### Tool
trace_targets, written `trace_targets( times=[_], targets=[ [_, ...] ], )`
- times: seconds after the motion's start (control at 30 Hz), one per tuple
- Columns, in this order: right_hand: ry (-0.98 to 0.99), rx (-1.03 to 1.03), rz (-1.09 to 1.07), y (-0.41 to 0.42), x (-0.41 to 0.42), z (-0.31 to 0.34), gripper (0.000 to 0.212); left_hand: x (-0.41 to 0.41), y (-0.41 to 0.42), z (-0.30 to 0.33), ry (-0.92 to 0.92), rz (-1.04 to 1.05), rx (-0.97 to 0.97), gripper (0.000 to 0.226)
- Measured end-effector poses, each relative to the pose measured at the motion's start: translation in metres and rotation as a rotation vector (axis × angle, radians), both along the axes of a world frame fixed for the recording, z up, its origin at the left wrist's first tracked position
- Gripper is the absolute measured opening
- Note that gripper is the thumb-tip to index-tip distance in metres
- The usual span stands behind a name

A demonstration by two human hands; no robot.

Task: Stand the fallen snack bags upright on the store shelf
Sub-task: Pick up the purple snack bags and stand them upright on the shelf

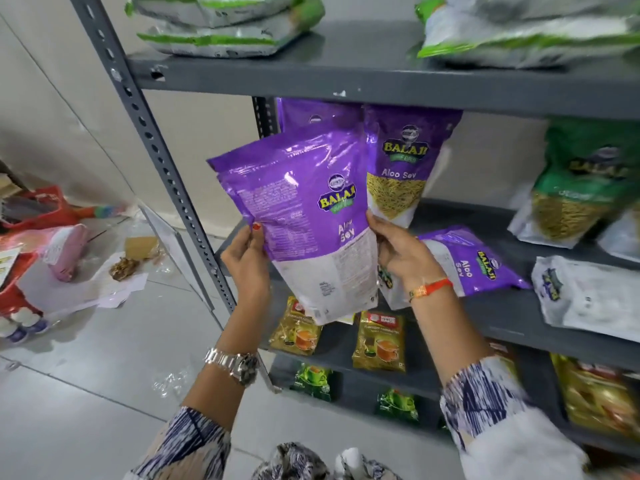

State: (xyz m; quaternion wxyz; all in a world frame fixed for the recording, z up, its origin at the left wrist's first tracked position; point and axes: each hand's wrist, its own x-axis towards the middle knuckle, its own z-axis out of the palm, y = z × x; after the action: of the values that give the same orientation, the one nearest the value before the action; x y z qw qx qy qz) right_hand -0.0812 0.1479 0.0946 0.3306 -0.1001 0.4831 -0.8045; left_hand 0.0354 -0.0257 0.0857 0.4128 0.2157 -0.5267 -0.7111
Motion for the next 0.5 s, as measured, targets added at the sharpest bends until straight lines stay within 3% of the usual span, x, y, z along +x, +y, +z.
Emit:
trace_targets(
  times=[0.27,0.43,0.5],
  targets=[
    [-0.082,-0.068,-0.282,0.096,0.08,0.009,0.013,0.044,0.071,0.037,-0.043,-0.206,-0.132,0.026],
    [-0.058,-0.169,-0.395,0.139,0.111,0.016,0.031,0.052,0.11,0.051,-0.039,-0.252,-0.133,0.024],
    [-0.024,-0.178,-0.461,0.144,0.12,0.014,0.017,0.045,0.121,0.05,-0.085,-0.241,-0.117,0.024]
  ],
)
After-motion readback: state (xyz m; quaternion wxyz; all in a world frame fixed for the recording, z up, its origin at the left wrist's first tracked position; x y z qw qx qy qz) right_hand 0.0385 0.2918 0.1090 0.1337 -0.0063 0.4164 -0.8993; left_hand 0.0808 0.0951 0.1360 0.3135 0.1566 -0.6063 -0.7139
